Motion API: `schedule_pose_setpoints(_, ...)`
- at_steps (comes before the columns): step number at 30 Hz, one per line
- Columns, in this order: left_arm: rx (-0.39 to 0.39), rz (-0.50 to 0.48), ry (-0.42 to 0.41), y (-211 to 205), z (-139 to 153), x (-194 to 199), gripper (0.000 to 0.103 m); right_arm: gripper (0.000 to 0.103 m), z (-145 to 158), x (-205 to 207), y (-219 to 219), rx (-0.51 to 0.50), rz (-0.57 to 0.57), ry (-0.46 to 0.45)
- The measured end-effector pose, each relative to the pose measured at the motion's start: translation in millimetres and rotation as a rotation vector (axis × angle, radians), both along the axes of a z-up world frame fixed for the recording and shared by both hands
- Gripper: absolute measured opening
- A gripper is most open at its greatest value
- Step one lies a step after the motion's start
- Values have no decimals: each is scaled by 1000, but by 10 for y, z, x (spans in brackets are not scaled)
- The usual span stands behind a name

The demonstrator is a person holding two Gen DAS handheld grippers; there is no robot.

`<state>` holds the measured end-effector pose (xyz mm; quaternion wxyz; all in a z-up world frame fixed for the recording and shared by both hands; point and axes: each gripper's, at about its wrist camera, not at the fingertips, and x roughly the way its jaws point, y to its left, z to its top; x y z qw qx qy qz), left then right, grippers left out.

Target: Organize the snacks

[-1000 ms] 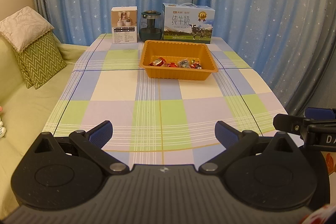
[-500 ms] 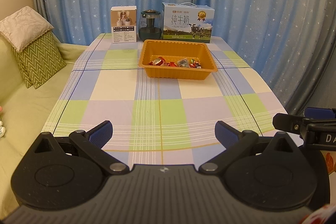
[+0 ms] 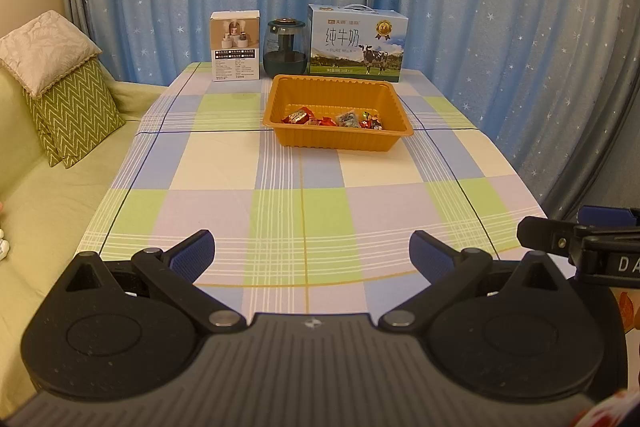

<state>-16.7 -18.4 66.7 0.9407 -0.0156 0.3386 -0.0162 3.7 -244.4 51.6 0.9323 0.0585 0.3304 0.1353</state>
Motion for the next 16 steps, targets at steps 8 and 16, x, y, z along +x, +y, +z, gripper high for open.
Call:
schedule_pose_setpoints(8,-7,1,0,5,-5,-9,103,93,0,2,-1,0,0,1)
schedule_pose_setpoints(16,-27,6,-27,28,-3,-43,103,93,-8,-3,4,0,0,2)
